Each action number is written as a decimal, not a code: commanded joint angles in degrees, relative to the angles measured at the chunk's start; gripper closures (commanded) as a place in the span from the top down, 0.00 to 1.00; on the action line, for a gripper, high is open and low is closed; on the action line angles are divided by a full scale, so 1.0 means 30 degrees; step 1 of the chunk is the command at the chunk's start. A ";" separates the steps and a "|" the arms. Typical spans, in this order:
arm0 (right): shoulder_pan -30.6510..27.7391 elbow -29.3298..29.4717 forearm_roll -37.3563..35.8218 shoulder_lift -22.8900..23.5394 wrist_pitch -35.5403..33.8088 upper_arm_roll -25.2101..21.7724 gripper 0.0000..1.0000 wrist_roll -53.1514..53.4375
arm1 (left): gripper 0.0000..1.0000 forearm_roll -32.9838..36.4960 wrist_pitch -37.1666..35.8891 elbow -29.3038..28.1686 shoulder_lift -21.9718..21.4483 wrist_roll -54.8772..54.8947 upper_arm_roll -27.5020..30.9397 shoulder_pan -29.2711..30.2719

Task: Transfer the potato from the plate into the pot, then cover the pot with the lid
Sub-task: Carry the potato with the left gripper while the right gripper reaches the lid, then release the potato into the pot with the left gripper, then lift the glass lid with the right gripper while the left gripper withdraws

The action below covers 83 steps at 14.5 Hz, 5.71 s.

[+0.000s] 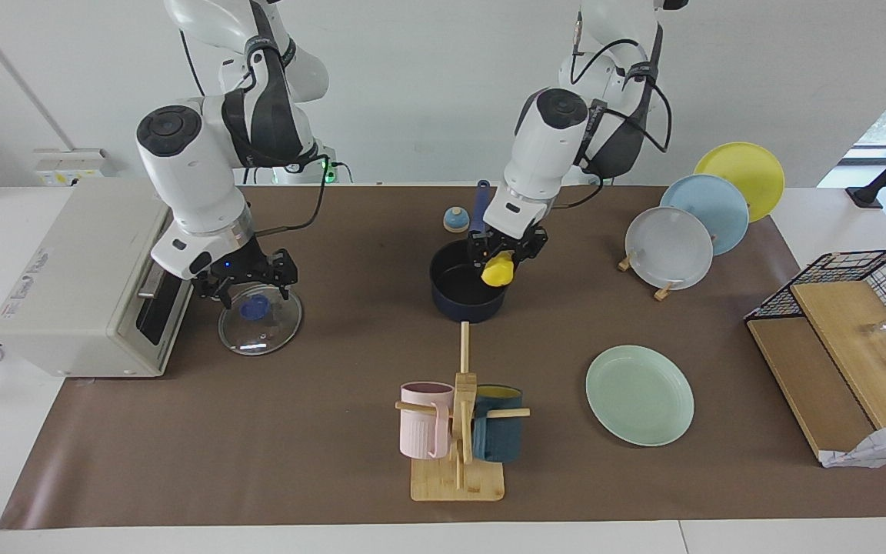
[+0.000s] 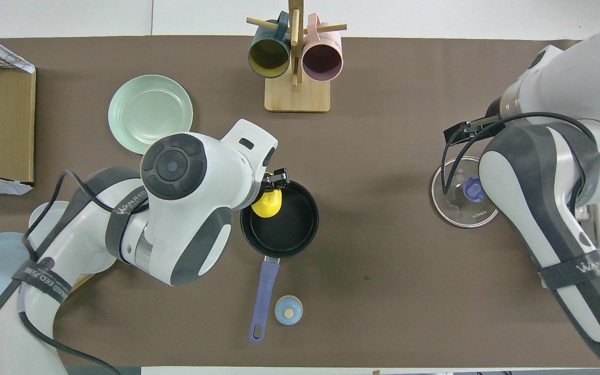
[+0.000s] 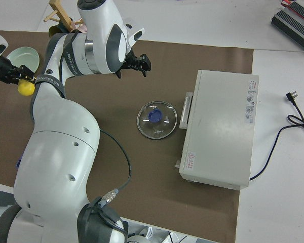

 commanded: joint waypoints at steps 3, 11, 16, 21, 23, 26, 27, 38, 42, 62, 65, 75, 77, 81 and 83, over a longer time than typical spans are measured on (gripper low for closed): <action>-0.0582 -0.3203 0.0202 -0.0500 0.3439 0.0167 1.00 -0.1450 | 0.00 -0.0256 0.2077 -0.2660 -0.0548 -0.0154 0.0381 -0.1346; -0.1400 -0.6665 0.0202 -0.1232 0.5616 0.0108 1.00 -0.1513 | 0.00 -0.0197 0.4216 -0.3395 0.0272 0.0254 0.0440 -0.1816; -0.1723 -0.6958 0.0202 -0.0619 0.6491 0.0108 1.00 -0.1513 | 0.00 0.0535 0.4716 -0.3424 0.0653 0.0722 0.0440 -0.1699; -0.1812 -0.7954 0.0202 -0.0851 0.6759 0.0108 1.00 -0.1629 | 0.00 0.0887 0.4716 -0.3804 0.0799 0.1164 0.0440 -0.1757; -0.1841 -0.8191 0.0202 -0.0910 0.6788 0.0108 1.00 -0.1659 | 0.00 0.1238 0.4745 -0.3893 0.1062 0.1048 0.0440 -0.1844; -0.2222 -0.8542 0.0173 -0.1057 0.7021 0.0108 1.00 -0.2156 | 0.00 0.1239 0.4745 -0.3923 0.1239 0.0959 0.0469 -0.1874; -0.2223 -0.8832 0.0173 -0.1115 0.7110 0.0108 1.00 -0.2157 | 0.00 0.1239 0.4745 -0.3923 0.1268 0.0930 0.0440 -0.1903; -0.2252 -0.9216 0.0173 -0.1262 0.7199 0.0108 0.89 -0.2391 | 1.00 0.1825 0.4716 -0.3835 0.1298 0.1017 0.0469 -0.2021; -0.2252 -0.9216 0.0173 -0.1262 0.7169 0.0108 0.83 -0.2597 | 1.00 0.1825 0.4628 -0.3718 0.1298 0.1047 0.0469 -0.1992; 0.0993 -0.0612 0.0232 -0.0180 -0.1847 0.0548 0.12 0.2285 | 1.00 0.1619 -0.7994 0.4483 -0.2040 0.7363 0.0616 0.6115; 0.3160 0.1500 0.0231 0.0523 -0.3257 0.0548 0.00 0.5534 | 1.00 0.1824 -0.8787 0.4485 -0.2743 1.0267 0.0586 0.7936; 0.9256 0.5569 0.0671 0.2979 -0.3348 0.0694 0.00 1.5387 | 1.00 0.3114 -1.2773 0.6686 -0.3183 1.2970 0.0586 0.9610; 0.9758 0.6542 0.0466 0.4065 -0.3233 0.0723 0.00 1.6062 | 1.00 0.3085 -1.2337 0.5604 -0.3738 1.2767 0.0557 0.9552; 1.0725 0.6372 -0.0148 0.4744 -0.2325 0.0723 0.00 1.6417 | 1.00 0.2880 -1.0491 0.4954 -0.3976 1.2736 0.0498 0.9610; 1.0668 0.6253 0.0083 0.4773 -0.2439 0.0723 0.00 1.6417 | 1.00 0.2880 -1.0722 0.5070 -0.3917 1.2824 0.0353 0.9668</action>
